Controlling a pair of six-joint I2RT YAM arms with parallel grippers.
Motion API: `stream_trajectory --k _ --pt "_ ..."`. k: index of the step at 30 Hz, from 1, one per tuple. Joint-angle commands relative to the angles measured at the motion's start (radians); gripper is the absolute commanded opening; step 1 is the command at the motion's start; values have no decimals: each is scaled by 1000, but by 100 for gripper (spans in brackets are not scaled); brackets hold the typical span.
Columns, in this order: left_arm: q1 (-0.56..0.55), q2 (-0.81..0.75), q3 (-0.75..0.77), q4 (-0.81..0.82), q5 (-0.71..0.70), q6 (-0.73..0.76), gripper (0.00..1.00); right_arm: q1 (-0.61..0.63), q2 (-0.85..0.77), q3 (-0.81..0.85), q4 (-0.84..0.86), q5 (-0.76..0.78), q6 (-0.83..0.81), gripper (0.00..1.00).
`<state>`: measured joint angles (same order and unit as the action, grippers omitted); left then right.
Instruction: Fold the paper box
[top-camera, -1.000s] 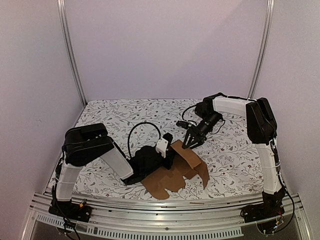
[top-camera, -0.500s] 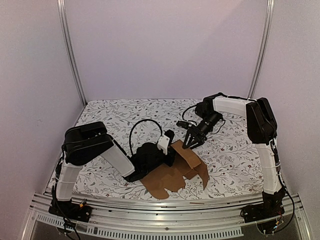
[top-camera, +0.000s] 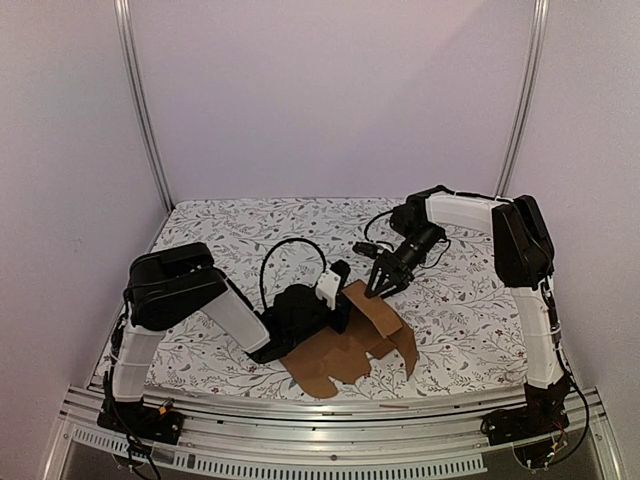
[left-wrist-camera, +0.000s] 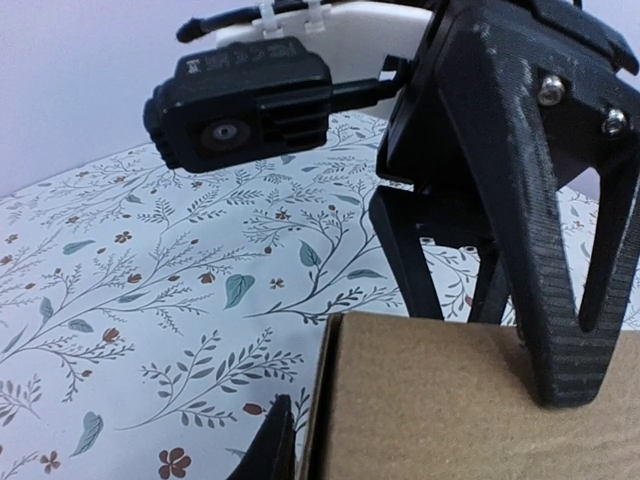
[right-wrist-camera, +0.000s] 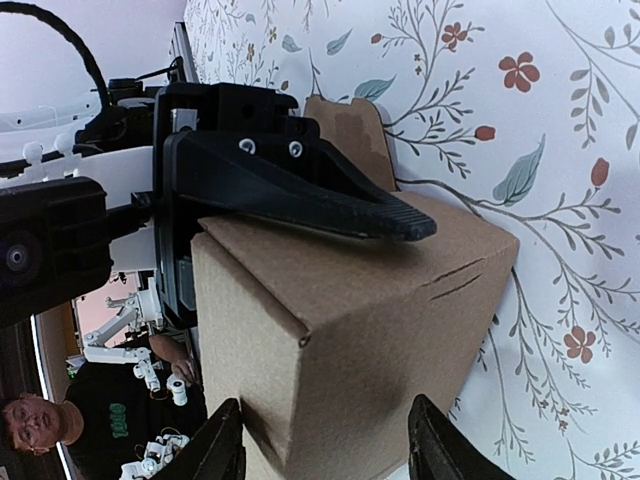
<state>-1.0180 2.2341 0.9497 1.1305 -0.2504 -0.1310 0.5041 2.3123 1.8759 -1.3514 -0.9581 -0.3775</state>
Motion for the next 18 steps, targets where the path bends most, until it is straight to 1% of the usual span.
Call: stream_trajectory --k 1,11,14,18 --pt "12 34 17 -17 13 14 17 5 -35 -8 -72 25 -11 54" --pt "11 52 28 -15 10 16 16 5 -31 -3 -72 25 -3 54" --pt "12 57 39 -18 8 16 11 5 -33 -3 -75 23 -3 53" --pt "10 70 57 -29 -15 7 8 6 -34 -4 -92 8 -14 53"
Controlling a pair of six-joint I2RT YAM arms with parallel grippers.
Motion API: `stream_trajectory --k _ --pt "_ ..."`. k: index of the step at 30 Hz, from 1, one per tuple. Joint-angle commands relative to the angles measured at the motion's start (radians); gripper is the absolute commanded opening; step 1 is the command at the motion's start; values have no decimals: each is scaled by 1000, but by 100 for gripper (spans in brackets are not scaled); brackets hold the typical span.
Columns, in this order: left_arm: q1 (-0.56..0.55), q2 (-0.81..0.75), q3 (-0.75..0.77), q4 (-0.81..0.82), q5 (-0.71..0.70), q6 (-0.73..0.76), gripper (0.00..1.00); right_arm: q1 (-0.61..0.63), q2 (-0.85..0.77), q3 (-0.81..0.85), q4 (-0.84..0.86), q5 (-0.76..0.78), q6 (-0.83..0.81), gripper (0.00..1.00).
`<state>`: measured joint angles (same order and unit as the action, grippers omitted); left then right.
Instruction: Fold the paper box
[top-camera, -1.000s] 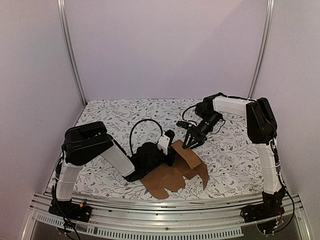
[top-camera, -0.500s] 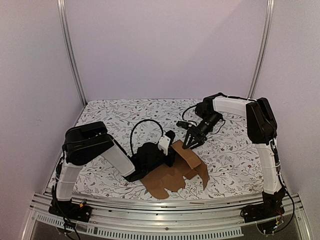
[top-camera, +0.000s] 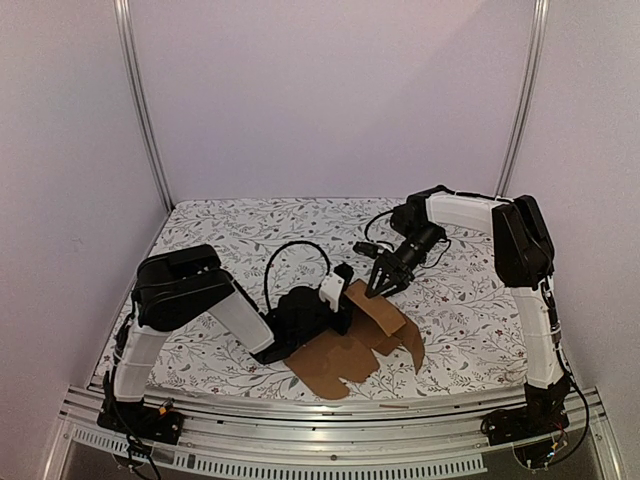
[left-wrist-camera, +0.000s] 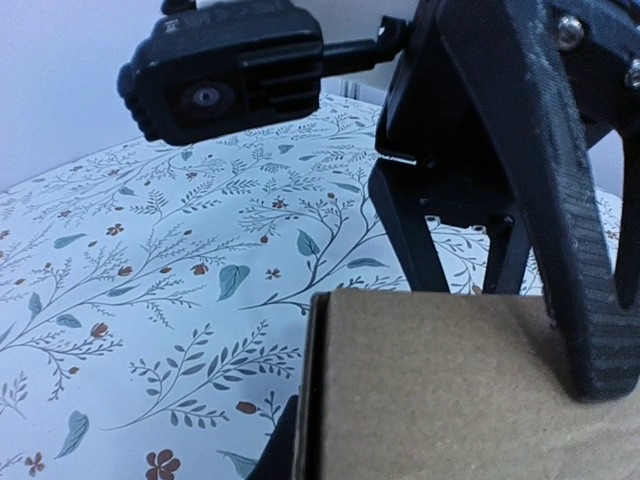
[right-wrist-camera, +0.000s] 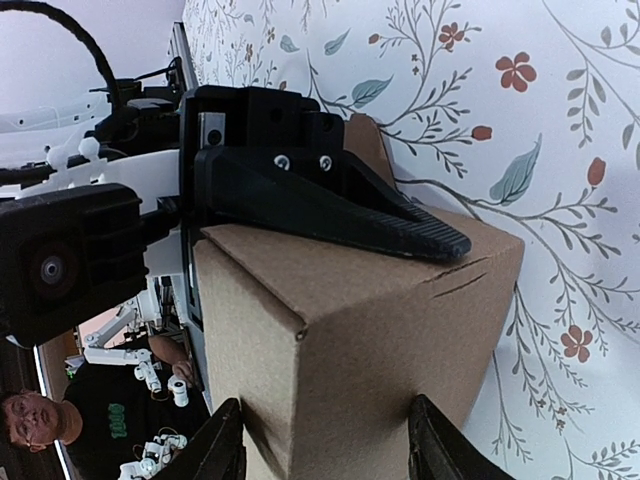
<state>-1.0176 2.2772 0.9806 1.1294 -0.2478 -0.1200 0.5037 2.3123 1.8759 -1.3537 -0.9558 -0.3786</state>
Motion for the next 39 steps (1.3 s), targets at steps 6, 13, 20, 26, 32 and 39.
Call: stream_trajectory --k 6,13,20,26,32,39 --pt "-3 33 50 -42 -145 -58 2 32 -38 -25 -102 -72 -24 53" --pt "-30 40 80 -77 -266 -116 2 44 -17 3 -110 -104 -27 53" --pt "-30 -11 -17 8 -197 -86 27 -42 -1 81 -126 -18 -28 53" --pt "-32 -79 -90 -2 -142 -48 41 -77 -57 55 -104 21 -38 54" --pt "-30 -58 -82 12 -123 -22 43 -77 -110 -44 -50 26 -22 54" --pt "-26 -5 8 -33 -89 -4 43 -59 -110 -87 -63 14 -41 54"
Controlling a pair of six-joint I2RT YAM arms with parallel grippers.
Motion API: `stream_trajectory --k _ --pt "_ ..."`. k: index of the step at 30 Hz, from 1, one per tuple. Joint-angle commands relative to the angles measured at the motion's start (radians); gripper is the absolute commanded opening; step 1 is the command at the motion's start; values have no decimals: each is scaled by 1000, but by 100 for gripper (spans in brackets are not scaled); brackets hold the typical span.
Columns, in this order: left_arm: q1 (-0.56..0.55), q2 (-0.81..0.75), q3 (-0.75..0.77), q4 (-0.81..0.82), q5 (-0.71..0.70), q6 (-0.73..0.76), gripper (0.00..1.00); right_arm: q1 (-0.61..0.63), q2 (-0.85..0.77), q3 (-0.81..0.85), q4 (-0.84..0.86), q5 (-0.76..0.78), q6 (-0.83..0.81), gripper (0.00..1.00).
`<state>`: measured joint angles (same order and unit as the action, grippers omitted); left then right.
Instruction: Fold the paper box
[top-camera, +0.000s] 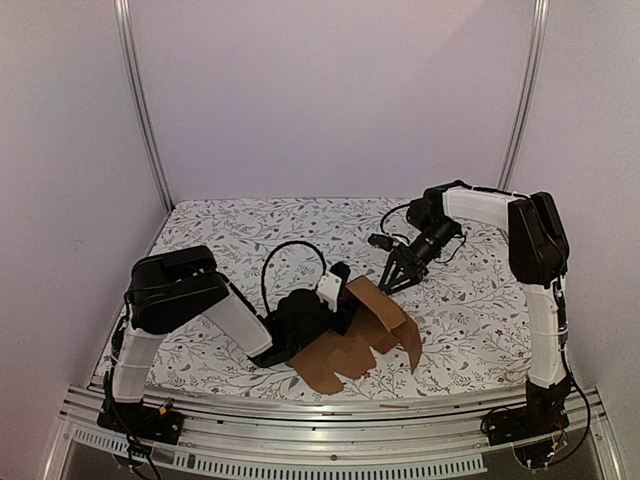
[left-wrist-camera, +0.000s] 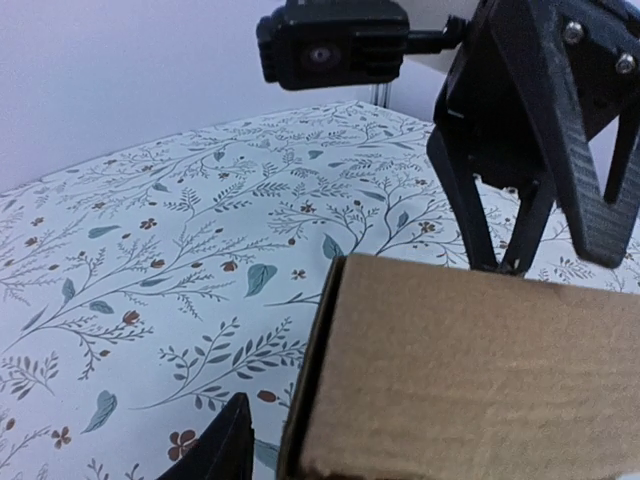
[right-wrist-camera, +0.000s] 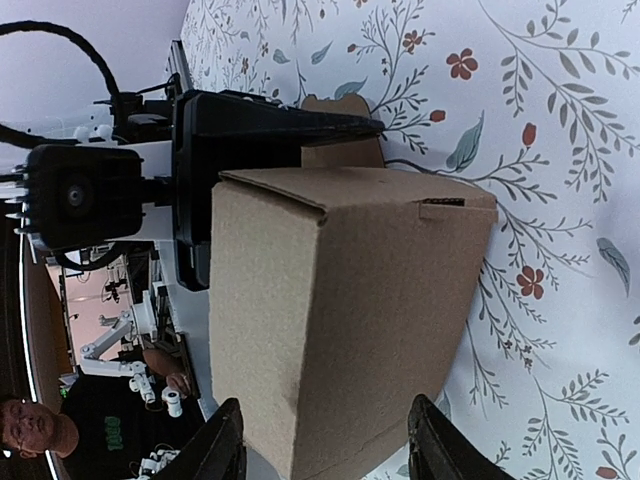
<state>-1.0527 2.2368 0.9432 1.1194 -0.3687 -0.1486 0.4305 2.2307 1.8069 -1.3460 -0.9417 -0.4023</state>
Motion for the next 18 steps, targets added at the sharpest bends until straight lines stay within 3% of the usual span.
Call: stream_trajectory --k 1,6,12,18 --pt "11 40 52 -24 39 23 42 18 -29 -17 -70 -4 -17 54" --pt "22 53 77 -50 46 22 38 32 -15 -7 -69 -13 -14 54" --pt "15 -5 -18 -52 46 41 54 14 -33 1 -98 25 -29 55" --pt "-20 -199 -178 -107 -35 94 70 -32 -211 -113 -62 136 -38 57"
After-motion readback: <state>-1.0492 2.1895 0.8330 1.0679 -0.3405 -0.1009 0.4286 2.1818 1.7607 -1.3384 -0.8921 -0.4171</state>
